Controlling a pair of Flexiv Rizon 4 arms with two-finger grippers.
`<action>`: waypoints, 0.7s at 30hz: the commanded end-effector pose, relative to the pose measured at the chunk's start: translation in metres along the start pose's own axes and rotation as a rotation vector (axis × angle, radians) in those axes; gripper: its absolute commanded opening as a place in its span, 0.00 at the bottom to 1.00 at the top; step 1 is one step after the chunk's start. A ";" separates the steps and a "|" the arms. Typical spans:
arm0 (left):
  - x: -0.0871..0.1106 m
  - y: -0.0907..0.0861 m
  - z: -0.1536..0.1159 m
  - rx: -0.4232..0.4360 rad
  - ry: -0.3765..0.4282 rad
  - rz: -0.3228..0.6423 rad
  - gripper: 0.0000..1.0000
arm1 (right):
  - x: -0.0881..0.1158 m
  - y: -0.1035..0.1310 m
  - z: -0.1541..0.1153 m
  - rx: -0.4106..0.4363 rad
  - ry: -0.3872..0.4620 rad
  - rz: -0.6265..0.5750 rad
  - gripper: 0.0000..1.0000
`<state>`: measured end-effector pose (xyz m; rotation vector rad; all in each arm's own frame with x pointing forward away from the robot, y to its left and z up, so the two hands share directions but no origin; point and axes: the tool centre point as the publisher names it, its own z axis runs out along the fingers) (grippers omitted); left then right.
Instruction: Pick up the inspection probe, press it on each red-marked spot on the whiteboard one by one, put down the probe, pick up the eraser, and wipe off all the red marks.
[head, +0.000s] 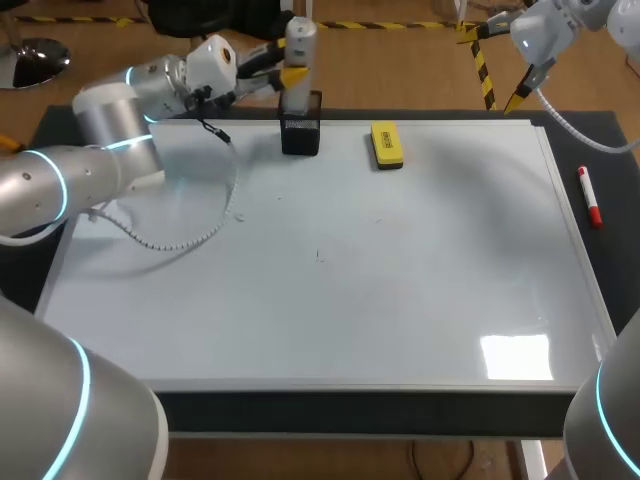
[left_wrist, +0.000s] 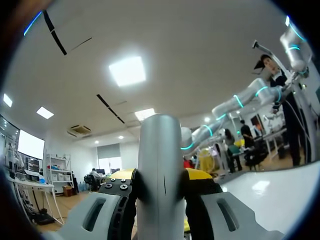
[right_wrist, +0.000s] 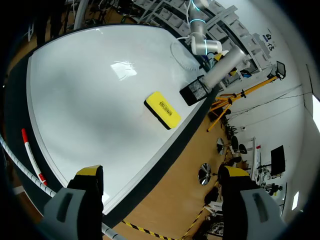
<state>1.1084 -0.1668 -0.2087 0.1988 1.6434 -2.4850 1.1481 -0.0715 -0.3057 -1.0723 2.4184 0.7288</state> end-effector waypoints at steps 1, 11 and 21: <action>-0.013 0.014 0.000 0.045 0.023 -0.007 0.00 | -0.001 -0.001 -0.001 0.000 0.006 -0.002 1.00; -0.016 0.022 0.002 0.065 0.002 -0.011 0.00 | -0.001 -0.001 -0.001 0.000 0.006 -0.002 1.00; -0.010 0.030 0.002 0.078 -0.014 -0.028 0.00 | -0.001 -0.001 -0.001 0.000 0.006 -0.002 1.00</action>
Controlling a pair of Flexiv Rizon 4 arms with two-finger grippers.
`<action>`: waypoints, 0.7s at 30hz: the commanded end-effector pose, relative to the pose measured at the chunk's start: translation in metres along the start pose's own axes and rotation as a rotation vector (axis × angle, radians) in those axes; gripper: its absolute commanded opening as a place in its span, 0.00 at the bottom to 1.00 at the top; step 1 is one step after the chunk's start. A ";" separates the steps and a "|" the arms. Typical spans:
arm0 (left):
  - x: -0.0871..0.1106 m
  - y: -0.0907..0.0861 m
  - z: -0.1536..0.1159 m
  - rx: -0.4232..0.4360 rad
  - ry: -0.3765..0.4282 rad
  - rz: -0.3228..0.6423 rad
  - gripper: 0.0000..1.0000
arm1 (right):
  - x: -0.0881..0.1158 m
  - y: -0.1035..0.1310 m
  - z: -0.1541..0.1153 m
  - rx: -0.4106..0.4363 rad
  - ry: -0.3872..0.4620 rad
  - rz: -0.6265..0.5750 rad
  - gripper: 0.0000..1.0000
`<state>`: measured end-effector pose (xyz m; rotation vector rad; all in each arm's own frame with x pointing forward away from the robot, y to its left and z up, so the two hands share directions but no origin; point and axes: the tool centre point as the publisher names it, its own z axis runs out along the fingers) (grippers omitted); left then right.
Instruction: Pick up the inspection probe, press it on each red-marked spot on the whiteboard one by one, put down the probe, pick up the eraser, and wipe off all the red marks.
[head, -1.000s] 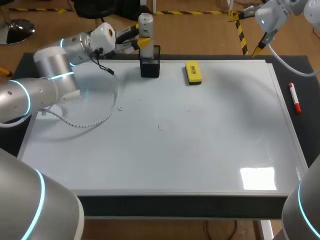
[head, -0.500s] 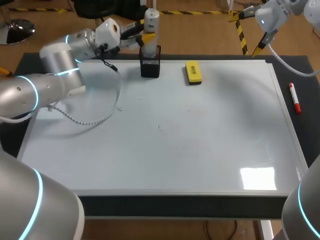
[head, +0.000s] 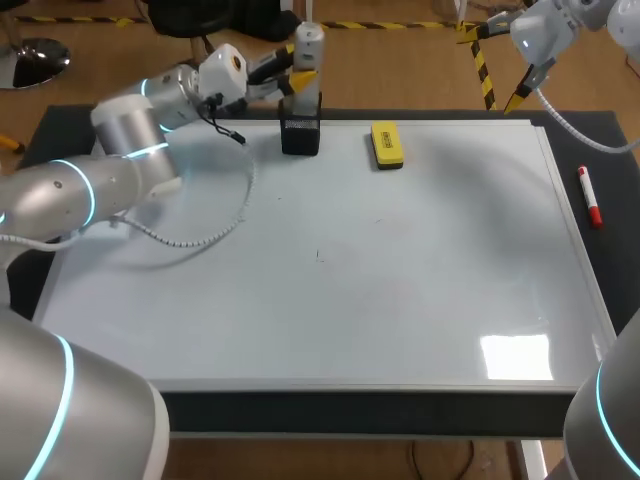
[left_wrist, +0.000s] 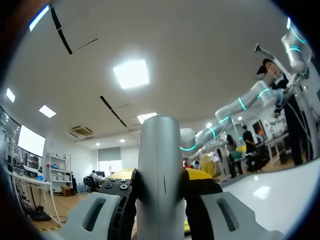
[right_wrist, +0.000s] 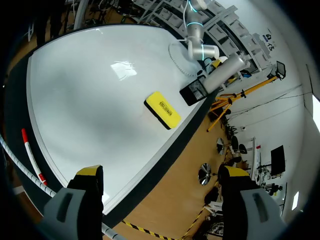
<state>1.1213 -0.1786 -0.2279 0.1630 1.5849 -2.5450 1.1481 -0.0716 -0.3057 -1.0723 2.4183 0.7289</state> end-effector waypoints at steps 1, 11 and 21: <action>-0.001 0.006 -0.001 0.025 0.002 -0.003 0.00 | -0.001 -0.001 -0.001 0.000 0.006 -0.002 1.00; 0.009 0.010 -0.007 0.016 -0.026 -0.021 0.00 | -0.001 -0.001 -0.001 0.000 0.006 -0.002 1.00; 0.020 0.013 -0.015 0.012 -0.058 -0.035 0.00 | -0.001 -0.001 -0.001 0.000 0.006 -0.002 1.00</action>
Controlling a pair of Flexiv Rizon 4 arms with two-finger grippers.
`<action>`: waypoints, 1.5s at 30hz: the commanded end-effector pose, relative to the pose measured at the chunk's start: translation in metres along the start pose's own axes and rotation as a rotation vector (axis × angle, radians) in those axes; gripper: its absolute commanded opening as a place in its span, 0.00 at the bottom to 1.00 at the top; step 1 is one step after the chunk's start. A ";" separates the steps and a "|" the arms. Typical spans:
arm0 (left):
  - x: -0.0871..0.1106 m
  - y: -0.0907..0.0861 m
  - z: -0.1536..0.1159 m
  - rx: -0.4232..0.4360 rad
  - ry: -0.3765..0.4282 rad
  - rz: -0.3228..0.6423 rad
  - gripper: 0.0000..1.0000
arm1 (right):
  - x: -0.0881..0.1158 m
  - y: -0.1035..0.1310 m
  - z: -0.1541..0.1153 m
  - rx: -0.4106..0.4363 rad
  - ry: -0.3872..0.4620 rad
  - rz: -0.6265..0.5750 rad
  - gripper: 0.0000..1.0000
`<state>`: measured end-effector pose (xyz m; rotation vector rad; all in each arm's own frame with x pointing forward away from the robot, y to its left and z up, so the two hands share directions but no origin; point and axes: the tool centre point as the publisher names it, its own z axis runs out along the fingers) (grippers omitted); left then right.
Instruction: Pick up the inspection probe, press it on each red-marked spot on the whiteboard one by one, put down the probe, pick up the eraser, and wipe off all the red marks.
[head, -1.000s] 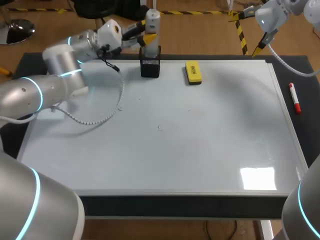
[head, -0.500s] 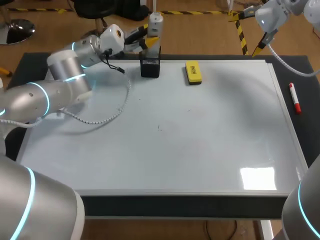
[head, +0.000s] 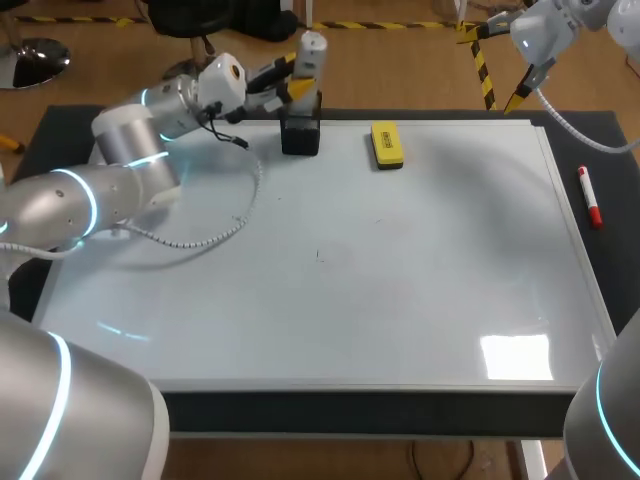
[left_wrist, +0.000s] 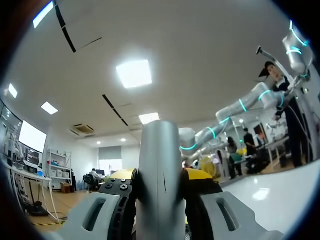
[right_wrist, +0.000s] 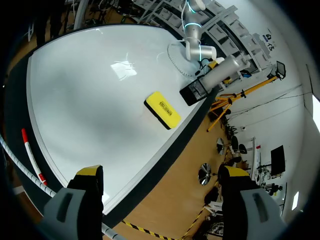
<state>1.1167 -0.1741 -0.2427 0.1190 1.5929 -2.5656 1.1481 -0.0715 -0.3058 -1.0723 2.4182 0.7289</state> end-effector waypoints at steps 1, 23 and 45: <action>0.014 0.005 -0.005 0.013 -0.045 -0.007 0.00 | -0.001 -0.001 -0.001 0.000 0.006 -0.002 1.00; 0.015 0.028 -0.007 0.052 -0.017 -0.026 0.00 | -0.001 -0.001 -0.001 0.000 0.006 -0.002 1.00; 0.007 0.024 -0.001 0.041 0.008 -0.021 1.00 | -0.001 -0.001 -0.001 0.000 0.006 -0.002 1.00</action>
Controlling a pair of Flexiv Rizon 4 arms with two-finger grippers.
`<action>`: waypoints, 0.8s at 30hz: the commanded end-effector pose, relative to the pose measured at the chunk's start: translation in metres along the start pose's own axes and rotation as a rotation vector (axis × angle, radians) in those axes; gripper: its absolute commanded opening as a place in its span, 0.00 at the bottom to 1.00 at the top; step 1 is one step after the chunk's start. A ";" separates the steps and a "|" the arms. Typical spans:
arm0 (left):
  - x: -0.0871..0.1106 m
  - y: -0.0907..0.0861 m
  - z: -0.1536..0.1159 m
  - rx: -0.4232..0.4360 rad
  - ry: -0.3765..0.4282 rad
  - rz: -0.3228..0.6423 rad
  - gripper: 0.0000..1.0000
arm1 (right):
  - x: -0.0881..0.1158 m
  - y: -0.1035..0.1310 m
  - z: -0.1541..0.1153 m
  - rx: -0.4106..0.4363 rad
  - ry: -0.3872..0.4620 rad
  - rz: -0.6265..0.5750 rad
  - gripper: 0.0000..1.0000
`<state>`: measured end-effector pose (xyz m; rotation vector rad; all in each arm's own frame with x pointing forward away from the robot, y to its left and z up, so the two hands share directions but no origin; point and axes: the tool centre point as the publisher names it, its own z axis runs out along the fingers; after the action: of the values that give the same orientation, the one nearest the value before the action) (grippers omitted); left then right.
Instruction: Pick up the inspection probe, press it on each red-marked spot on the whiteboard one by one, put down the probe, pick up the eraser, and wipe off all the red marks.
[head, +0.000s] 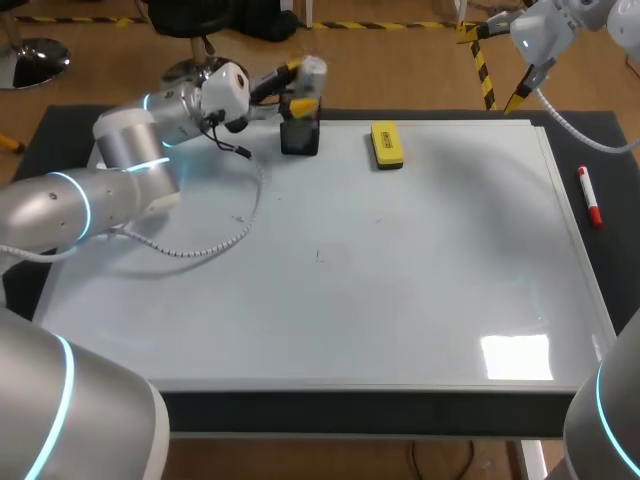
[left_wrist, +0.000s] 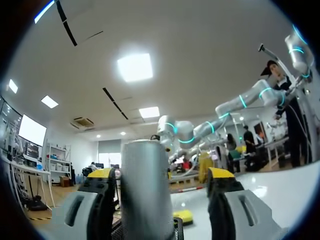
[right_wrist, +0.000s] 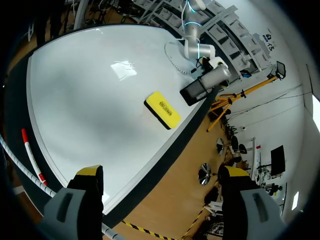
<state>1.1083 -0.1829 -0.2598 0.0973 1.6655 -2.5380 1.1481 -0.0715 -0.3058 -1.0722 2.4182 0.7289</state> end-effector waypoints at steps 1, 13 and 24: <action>-0.004 0.006 0.000 0.092 0.010 0.001 1.00 | -0.001 -0.001 -0.001 0.000 0.006 -0.002 1.00; -0.004 -0.011 0.001 0.064 0.010 0.011 1.00 | -0.001 -0.001 -0.001 0.000 0.006 -0.002 1.00; -0.004 -0.039 0.000 -0.086 -0.017 -0.028 1.00 | -0.001 -0.001 -0.001 0.000 0.006 -0.002 1.00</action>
<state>1.1176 -0.1720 -0.2389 0.0791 1.6760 -2.5610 1.1481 -0.0715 -0.3058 -1.0723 2.4182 0.7289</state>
